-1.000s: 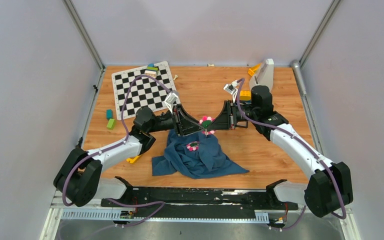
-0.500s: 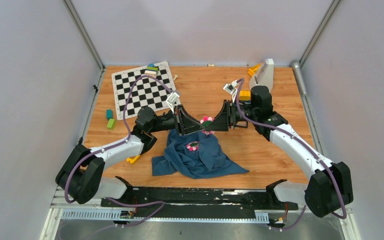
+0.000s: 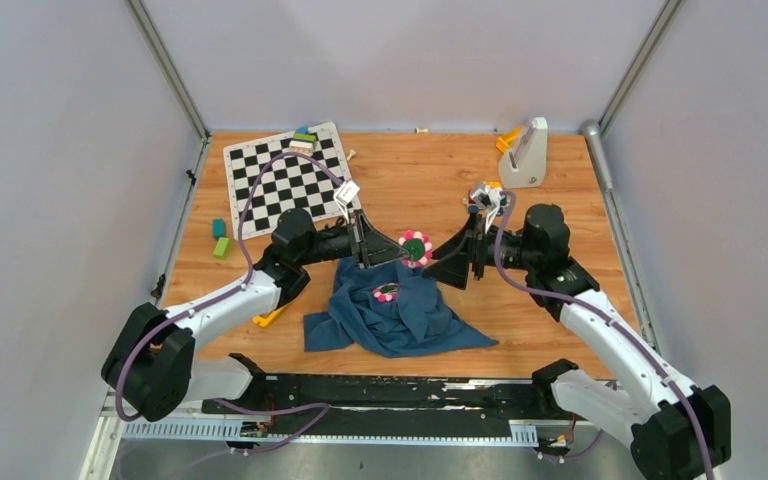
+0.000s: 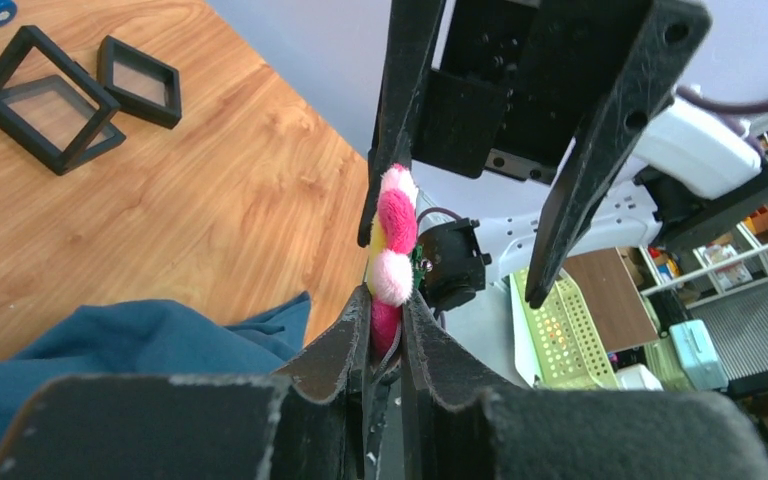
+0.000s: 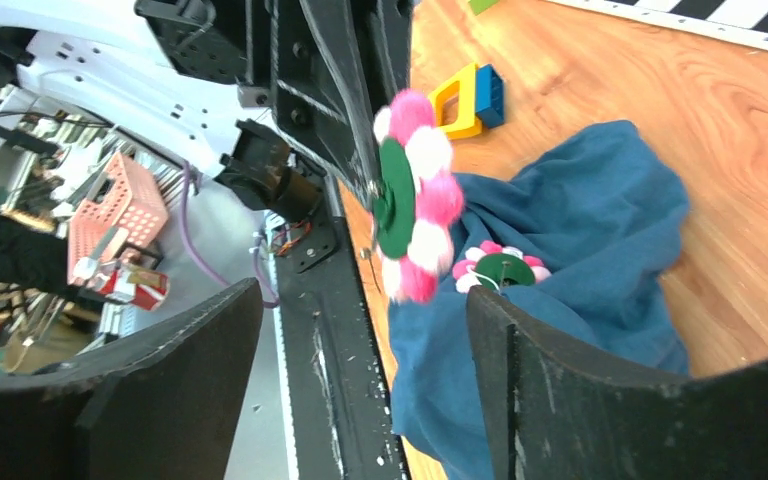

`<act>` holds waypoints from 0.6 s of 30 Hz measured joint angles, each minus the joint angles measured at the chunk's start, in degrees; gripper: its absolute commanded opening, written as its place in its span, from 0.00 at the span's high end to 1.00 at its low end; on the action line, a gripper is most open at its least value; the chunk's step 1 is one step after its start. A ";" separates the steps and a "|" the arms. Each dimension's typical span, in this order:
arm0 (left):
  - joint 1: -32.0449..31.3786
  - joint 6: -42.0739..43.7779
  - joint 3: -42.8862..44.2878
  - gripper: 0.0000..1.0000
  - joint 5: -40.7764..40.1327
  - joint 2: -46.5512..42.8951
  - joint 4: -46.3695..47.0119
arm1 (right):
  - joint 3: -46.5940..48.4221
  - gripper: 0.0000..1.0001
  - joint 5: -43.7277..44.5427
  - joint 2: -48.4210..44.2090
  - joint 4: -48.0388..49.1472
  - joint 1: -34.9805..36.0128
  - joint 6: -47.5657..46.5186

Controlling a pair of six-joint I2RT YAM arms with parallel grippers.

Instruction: Remove the brooch from the garment

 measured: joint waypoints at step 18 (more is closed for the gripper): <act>0.02 -10.64 0.98 1.00 -1.57 -1.40 -1.53 | -14.69 0.17 18.23 -3.43 17.07 8.94 -5.62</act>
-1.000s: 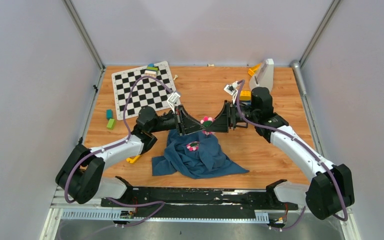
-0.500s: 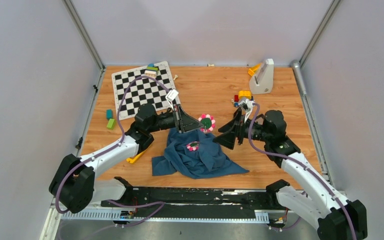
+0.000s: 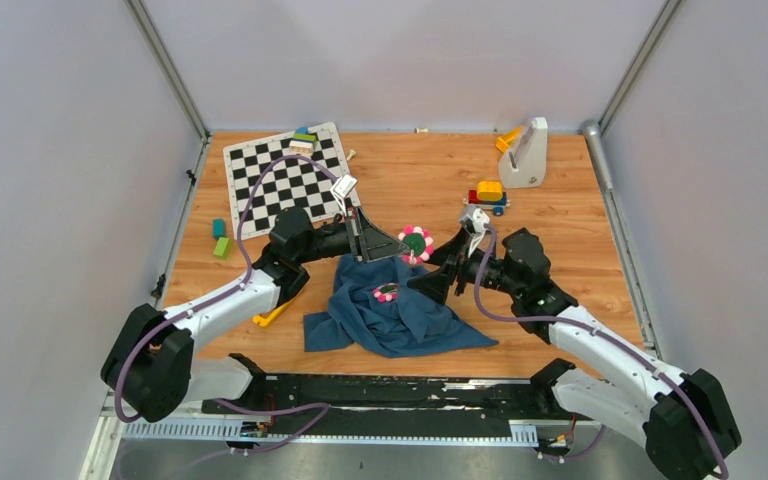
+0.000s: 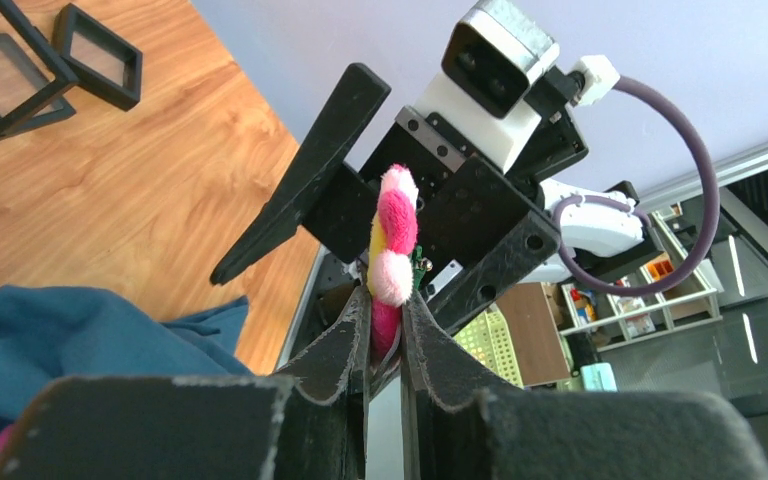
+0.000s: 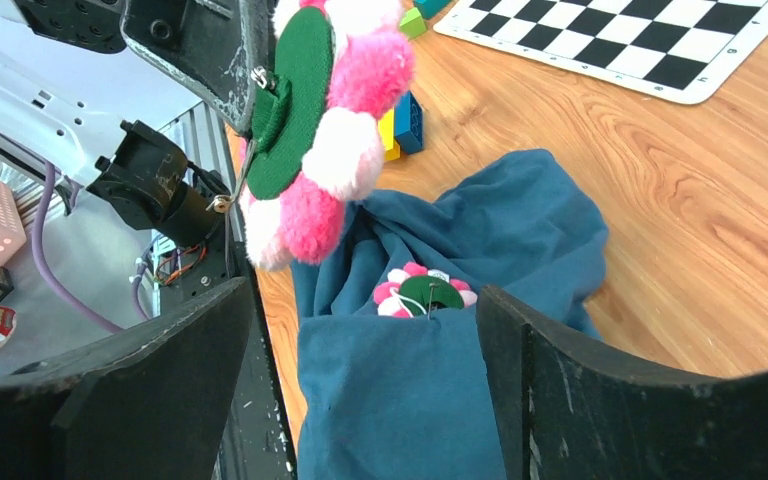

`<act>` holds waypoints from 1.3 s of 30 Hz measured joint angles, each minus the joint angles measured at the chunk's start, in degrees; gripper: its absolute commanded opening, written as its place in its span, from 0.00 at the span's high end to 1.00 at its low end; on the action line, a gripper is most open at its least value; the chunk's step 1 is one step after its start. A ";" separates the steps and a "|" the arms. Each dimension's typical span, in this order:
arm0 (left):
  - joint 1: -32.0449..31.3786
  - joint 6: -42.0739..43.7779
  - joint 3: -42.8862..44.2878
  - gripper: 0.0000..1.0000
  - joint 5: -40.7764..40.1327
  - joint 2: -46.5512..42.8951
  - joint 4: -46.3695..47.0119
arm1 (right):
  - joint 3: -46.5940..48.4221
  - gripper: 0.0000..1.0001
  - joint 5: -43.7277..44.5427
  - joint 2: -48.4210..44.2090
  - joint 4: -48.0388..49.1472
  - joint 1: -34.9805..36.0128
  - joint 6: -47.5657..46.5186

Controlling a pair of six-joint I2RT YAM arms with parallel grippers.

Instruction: Remove the brooch from the garment

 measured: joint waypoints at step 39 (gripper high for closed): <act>-0.59 -0.39 -0.07 1.00 2.36 0.87 -0.20 | 4.35 0.27 0.42 -0.11 2.14 1.20 0.98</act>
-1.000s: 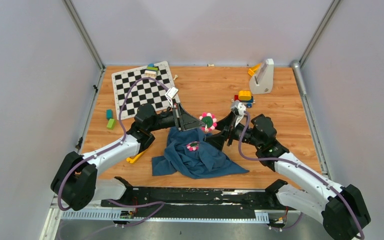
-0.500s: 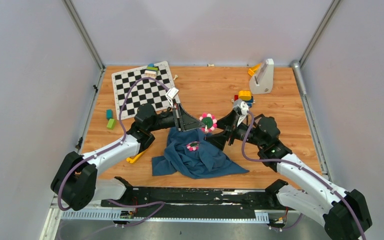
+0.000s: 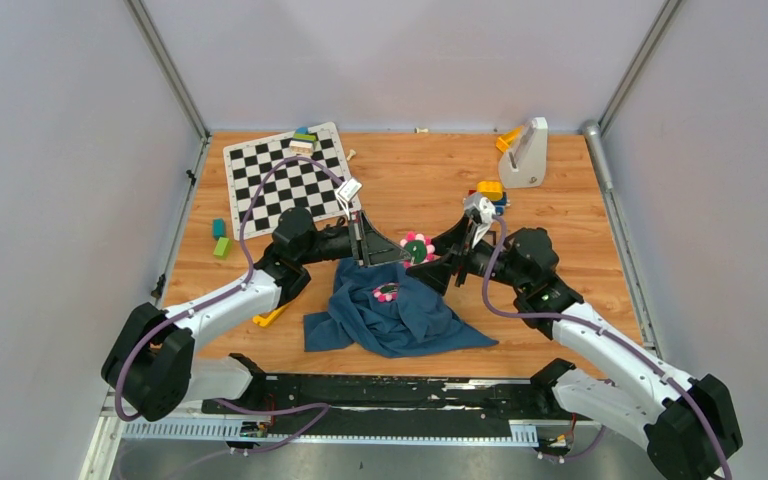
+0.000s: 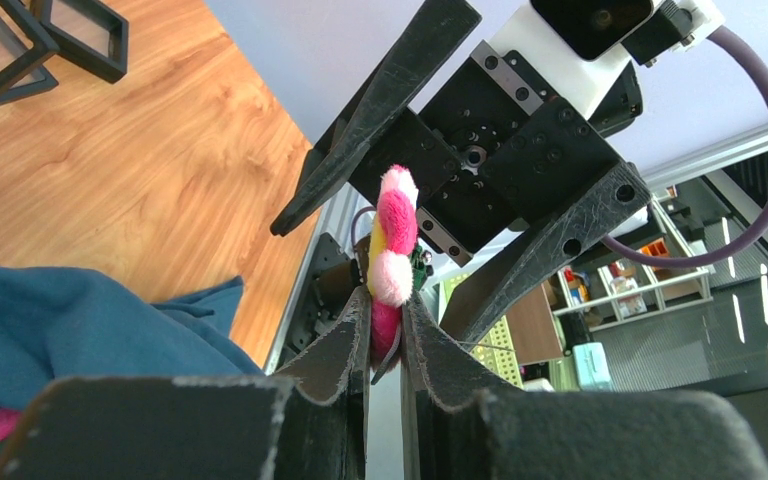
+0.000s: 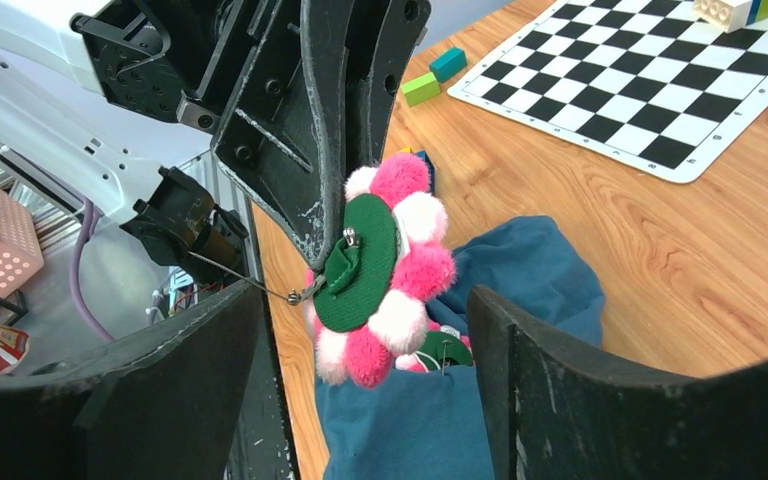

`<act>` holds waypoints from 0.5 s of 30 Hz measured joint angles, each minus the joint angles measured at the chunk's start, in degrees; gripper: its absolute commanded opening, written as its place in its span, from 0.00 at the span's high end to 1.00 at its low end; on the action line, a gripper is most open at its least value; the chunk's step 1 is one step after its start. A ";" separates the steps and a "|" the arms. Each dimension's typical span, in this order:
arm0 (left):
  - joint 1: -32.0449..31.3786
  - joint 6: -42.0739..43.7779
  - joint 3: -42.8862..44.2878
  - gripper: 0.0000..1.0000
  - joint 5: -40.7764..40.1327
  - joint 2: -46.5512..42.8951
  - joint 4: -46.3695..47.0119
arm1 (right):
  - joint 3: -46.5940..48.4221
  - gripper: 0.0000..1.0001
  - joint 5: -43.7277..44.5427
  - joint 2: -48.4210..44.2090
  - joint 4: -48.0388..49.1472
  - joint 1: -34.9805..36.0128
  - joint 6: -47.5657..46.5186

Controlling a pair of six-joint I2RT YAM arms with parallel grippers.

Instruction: Remove the brooch from the garment

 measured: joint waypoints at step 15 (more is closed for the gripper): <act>-0.22 1.03 -0.28 1.00 0.50 -0.68 -0.52 | 0.98 0.28 -0.17 0.59 -1.57 0.00 2.73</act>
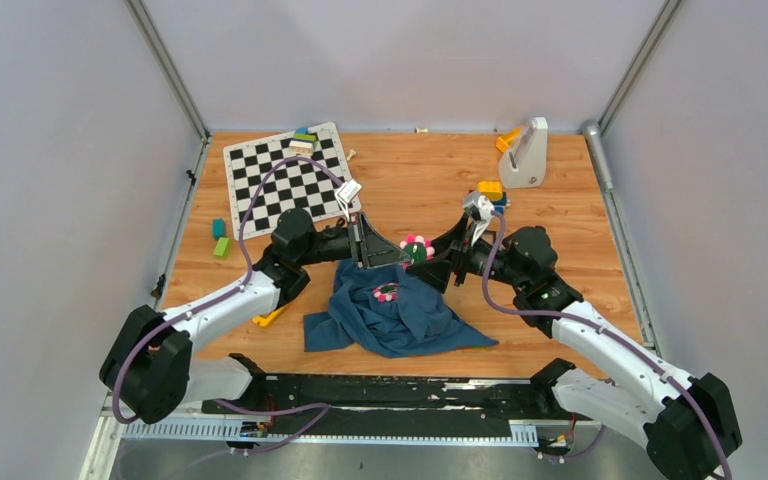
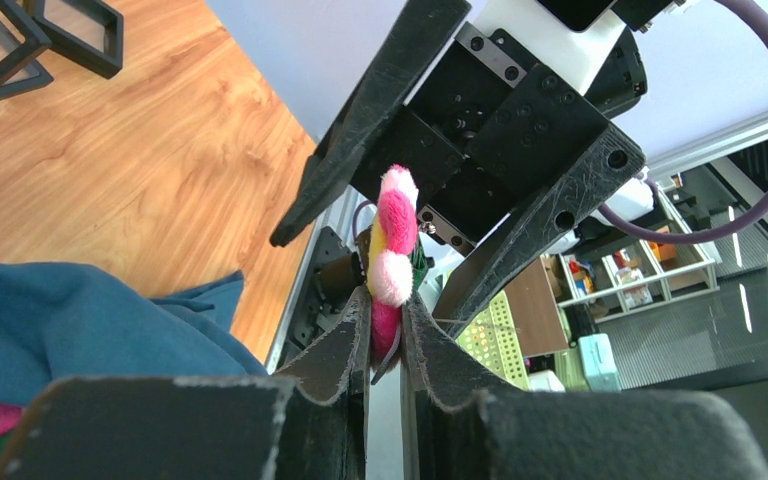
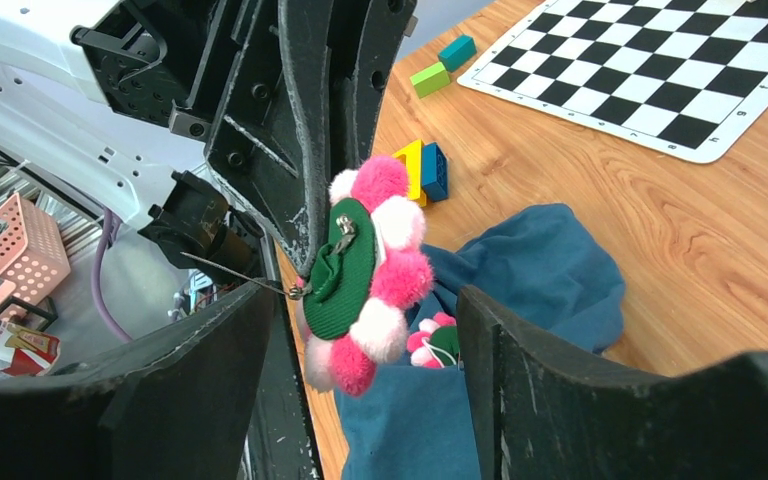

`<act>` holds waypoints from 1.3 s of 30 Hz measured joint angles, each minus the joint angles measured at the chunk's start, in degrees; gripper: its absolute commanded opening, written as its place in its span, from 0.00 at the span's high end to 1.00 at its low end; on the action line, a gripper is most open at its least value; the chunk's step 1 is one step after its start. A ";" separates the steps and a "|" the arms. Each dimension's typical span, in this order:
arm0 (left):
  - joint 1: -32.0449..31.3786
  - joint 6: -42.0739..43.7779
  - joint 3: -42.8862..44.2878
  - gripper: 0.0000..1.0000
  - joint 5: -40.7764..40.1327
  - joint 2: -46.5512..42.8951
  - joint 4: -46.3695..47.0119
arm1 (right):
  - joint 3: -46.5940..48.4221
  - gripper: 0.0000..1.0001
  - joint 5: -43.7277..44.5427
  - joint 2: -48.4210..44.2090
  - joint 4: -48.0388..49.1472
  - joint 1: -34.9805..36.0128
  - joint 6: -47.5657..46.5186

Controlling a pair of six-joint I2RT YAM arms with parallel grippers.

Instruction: Remove the brooch from the garment

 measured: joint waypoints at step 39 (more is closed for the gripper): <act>-0.44 0.00 -0.55 1.00 -0.52 -1.90 0.00 | 0.00 0.22 -1.09 -1.25 2.23 0.00 1.09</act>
